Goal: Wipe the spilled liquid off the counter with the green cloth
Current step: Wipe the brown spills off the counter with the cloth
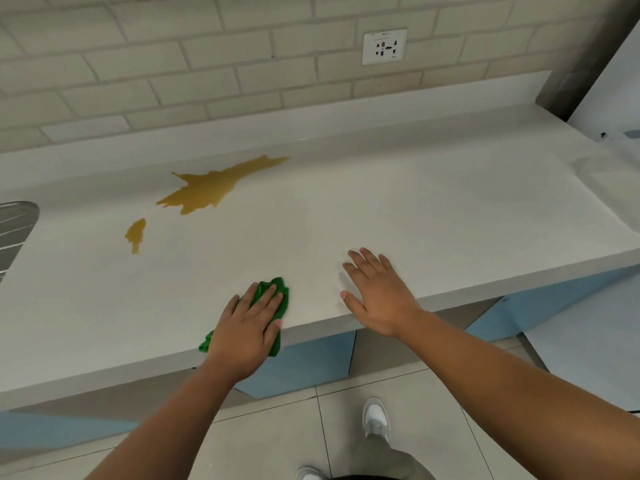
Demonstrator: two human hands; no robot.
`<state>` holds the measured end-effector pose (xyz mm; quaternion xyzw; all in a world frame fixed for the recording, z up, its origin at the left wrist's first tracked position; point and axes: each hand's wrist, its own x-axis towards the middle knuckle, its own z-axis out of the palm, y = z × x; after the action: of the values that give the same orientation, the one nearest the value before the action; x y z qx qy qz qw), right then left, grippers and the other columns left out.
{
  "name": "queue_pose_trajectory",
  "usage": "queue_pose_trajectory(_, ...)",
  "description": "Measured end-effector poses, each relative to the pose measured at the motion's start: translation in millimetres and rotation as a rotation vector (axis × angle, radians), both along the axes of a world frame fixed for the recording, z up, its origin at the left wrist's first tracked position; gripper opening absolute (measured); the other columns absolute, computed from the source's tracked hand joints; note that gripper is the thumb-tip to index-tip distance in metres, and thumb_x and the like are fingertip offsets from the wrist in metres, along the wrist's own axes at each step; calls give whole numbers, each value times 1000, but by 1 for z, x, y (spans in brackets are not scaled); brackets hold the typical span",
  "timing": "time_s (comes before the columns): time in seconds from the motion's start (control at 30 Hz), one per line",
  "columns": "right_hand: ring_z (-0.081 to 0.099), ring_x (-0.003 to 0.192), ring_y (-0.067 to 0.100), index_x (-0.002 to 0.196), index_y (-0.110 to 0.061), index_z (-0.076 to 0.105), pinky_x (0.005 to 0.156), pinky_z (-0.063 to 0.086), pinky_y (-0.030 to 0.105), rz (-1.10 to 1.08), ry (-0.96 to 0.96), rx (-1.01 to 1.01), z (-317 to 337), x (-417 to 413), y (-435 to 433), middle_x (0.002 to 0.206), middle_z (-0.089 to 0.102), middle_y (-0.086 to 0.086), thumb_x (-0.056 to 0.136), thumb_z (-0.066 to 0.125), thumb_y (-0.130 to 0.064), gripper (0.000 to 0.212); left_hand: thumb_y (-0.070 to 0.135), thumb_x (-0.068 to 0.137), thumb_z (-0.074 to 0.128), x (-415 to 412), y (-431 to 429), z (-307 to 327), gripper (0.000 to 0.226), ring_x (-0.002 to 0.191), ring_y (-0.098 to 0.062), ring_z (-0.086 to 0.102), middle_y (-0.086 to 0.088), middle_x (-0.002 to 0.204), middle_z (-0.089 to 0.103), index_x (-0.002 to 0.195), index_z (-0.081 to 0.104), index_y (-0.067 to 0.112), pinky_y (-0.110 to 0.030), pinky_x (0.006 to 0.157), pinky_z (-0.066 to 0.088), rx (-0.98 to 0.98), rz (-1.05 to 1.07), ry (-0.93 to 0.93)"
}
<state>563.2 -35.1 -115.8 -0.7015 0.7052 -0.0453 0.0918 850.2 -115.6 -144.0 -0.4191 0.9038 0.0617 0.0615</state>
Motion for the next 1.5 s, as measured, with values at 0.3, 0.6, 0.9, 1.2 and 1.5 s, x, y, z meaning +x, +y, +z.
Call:
queue_pose_trajectory(0.3,-8,152,18,157,-17,19,124,-3,43,55,-51,-14,-2,40,-29,166,3,1,92,3,-61,79,48,102,10,68,-73,4,61,151,-26,-3,7,165,2,158,8,24,-49,121,8,22,483,-65)
queue_pose_trajectory(0.6,-5,153,20,156,-17,20,124,-1,45,102,-63,3,-11,43,-92,166,5,3,91,4,-61,80,51,101,14,46,-50,-1,58,152,-15,0,14,161,13,155,22,31,-40,122,7,16,91,32)
queue_pose_trajectory(0.9,-4,153,23,155,-13,22,123,0,47,163,-95,28,-22,67,-158,166,8,6,100,21,-53,68,44,102,16,107,-136,-4,59,151,-29,1,5,165,6,157,14,22,-51,120,11,-19,734,-51)
queue_pose_trajectory(1.2,6,152,28,151,-10,31,123,7,49,187,-104,8,-33,127,-195,163,19,10,101,32,-48,63,47,101,22,134,-130,-6,56,151,-19,11,9,159,26,152,34,26,-42,120,15,-34,116,7)
queue_pose_trajectory(1.5,6,152,27,151,-12,31,123,7,50,20,-88,-4,-36,184,-223,163,19,9,100,27,-49,63,45,101,16,186,-227,-7,60,151,-26,2,7,164,11,157,19,23,-49,121,8,-41,555,-9)
